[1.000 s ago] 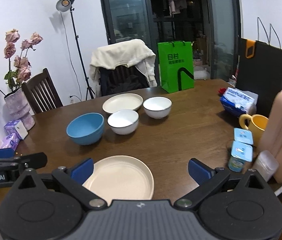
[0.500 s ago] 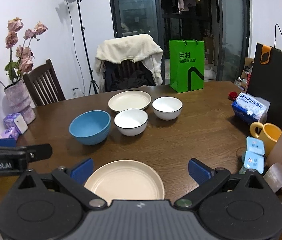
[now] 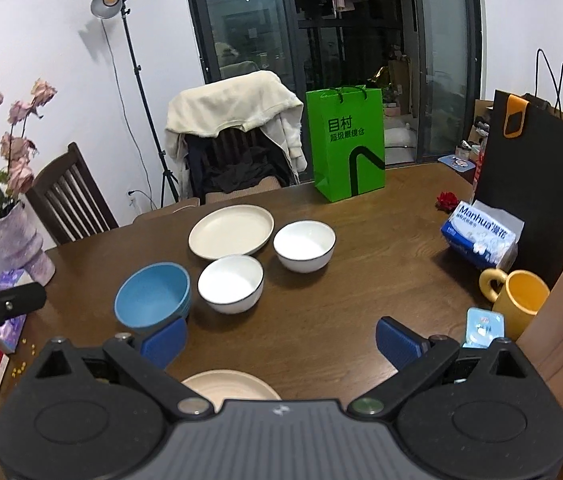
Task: Organize plates and bowls
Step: 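Withdraw both grippers up and away from the stacked plates, then move both grippers past the bowls toward the third cream plate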
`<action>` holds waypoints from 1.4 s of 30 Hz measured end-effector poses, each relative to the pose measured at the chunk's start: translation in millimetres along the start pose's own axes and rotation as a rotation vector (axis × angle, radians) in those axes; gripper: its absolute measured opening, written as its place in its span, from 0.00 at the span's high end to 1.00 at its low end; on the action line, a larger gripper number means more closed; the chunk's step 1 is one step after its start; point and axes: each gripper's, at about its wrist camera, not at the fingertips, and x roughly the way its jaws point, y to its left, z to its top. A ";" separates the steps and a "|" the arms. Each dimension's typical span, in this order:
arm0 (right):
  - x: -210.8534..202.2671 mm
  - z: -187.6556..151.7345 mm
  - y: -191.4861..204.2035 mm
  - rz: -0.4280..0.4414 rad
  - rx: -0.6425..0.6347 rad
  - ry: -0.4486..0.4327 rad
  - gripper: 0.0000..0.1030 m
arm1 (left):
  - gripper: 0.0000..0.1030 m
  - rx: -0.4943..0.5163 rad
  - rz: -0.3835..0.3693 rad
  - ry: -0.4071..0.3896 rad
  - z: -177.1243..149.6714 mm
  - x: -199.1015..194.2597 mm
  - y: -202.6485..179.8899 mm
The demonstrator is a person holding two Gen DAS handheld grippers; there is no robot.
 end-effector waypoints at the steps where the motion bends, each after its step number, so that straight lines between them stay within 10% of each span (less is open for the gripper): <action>1: 0.3 4.4 -0.7 0.001 0.001 -0.002 0.02 | 0.00 0.006 0.001 -0.002 6.2 1.6 -1.8; 42: 200.9 153.7 -19.9 -0.065 0.119 0.161 0.00 | 0.00 0.039 -0.049 0.147 144.0 227.0 18.4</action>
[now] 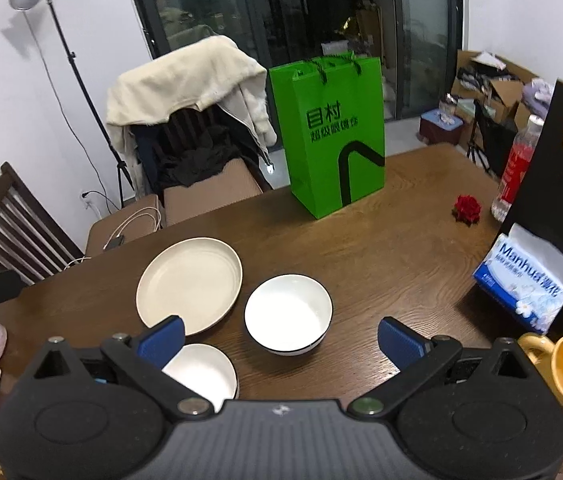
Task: Organize plates and bowls
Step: 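Move both grippers past the bowls toward the third cream plate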
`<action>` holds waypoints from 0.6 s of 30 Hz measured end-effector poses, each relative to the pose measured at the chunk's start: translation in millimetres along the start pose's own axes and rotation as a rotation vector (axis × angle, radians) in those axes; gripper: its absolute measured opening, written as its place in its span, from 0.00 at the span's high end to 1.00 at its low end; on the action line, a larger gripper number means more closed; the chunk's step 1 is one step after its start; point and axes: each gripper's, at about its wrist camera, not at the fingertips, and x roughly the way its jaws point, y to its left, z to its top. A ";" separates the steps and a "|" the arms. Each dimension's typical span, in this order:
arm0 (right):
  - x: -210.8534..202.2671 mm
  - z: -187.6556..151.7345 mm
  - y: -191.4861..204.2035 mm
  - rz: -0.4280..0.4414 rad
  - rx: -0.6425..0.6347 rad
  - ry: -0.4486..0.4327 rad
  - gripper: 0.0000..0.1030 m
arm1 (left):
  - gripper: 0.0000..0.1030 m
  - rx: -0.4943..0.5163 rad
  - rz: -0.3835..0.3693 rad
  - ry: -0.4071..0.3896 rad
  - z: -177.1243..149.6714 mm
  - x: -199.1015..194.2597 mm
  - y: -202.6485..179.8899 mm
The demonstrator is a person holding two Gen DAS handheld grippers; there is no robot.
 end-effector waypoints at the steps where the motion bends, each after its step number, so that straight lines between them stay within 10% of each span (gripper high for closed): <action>1: 6.6 1.6 -1.2 0.004 0.005 0.008 0.00 | 0.00 -0.003 -0.001 0.007 2.0 7.4 1.7; 18: 117.8 32.4 0.6 -0.014 0.003 0.100 0.00 | 0.00 -0.042 0.015 0.122 14.4 121.2 19.0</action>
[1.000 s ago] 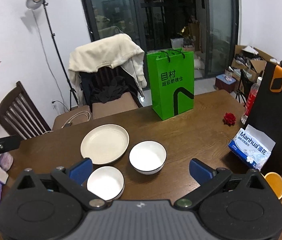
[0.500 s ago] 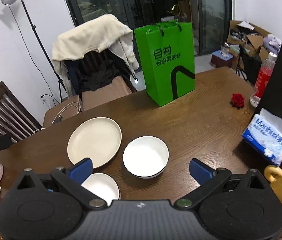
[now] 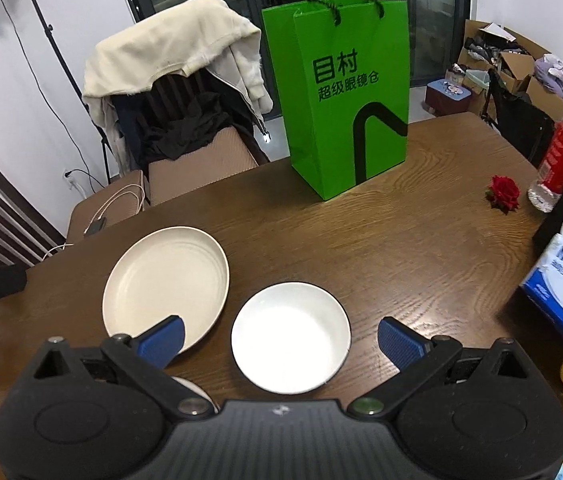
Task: Organize plates and bowls
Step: 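Move both grippers past the bowls toward the third cream plate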
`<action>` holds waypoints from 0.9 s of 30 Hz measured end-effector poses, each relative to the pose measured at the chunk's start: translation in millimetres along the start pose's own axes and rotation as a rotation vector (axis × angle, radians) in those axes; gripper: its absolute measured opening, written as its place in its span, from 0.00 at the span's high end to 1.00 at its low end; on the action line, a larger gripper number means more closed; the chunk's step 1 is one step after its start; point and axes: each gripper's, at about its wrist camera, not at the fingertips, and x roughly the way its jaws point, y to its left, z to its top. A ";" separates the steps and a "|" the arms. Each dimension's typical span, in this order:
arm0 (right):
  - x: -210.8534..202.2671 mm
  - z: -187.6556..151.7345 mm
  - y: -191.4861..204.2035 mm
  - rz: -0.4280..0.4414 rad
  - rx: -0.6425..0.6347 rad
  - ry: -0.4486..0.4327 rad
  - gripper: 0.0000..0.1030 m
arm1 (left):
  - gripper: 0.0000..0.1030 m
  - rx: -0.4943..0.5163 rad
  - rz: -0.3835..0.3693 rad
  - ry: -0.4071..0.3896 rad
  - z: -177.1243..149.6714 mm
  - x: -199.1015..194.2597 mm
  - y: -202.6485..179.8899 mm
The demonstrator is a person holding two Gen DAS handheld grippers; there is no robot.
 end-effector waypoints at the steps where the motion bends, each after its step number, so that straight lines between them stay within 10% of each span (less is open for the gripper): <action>1: 5.8 2.0 0.6 0.000 0.001 0.004 0.00 | 0.00 -0.005 0.006 0.008 1.2 7.2 2.0; 27: 114.7 47.3 58.4 0.065 0.003 0.049 0.00 | 0.00 -0.149 0.073 0.110 22.7 121.4 68.5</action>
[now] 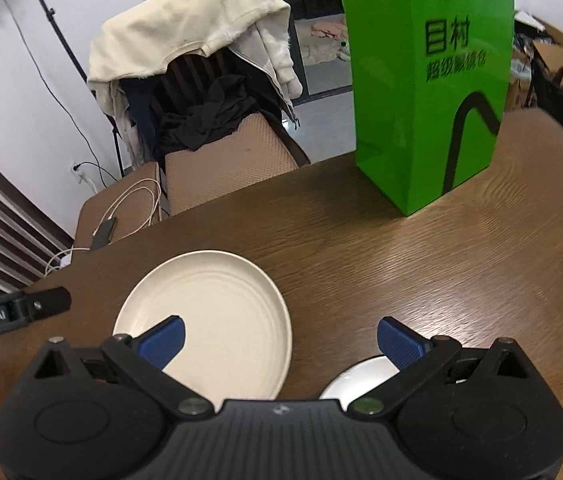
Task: Organize plates and bowls
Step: 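Move both grippers past the bowls toward the third cream plate, then close both grippers on the rim of the cream plate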
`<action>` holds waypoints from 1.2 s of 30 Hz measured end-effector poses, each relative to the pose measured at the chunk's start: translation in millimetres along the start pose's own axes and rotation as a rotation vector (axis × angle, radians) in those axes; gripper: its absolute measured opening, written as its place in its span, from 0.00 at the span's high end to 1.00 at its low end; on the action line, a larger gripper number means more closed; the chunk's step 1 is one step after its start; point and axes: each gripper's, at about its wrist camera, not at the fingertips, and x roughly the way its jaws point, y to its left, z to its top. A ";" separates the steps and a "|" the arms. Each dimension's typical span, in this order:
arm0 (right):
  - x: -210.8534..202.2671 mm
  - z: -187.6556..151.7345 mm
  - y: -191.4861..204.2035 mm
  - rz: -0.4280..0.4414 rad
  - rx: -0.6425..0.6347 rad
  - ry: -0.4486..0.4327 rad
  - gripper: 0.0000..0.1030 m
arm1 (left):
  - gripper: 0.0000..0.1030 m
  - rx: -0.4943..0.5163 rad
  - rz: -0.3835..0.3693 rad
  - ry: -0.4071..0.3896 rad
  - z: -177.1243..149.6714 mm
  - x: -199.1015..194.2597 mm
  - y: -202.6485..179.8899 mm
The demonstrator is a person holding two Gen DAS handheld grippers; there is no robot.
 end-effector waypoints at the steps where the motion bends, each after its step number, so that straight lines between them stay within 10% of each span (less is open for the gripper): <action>1: 5.9 0.0 0.9 0.000 0.008 0.011 0.00 | 0.00 -0.006 0.004 0.007 -1.3 5.1 2.7; 16: 54.8 -11.2 16.4 -0.035 -0.028 0.042 0.16 | 0.02 -0.013 0.022 0.078 -21.2 56.0 20.7; 29: 86.0 -24.5 10.6 -0.057 0.001 0.096 0.68 | 0.31 -0.007 -0.024 0.129 -29.2 77.2 15.3; 36: 89.2 -26.1 10.0 -0.064 -0.005 0.084 0.75 | 0.66 0.010 -0.065 0.167 -34.2 86.4 9.1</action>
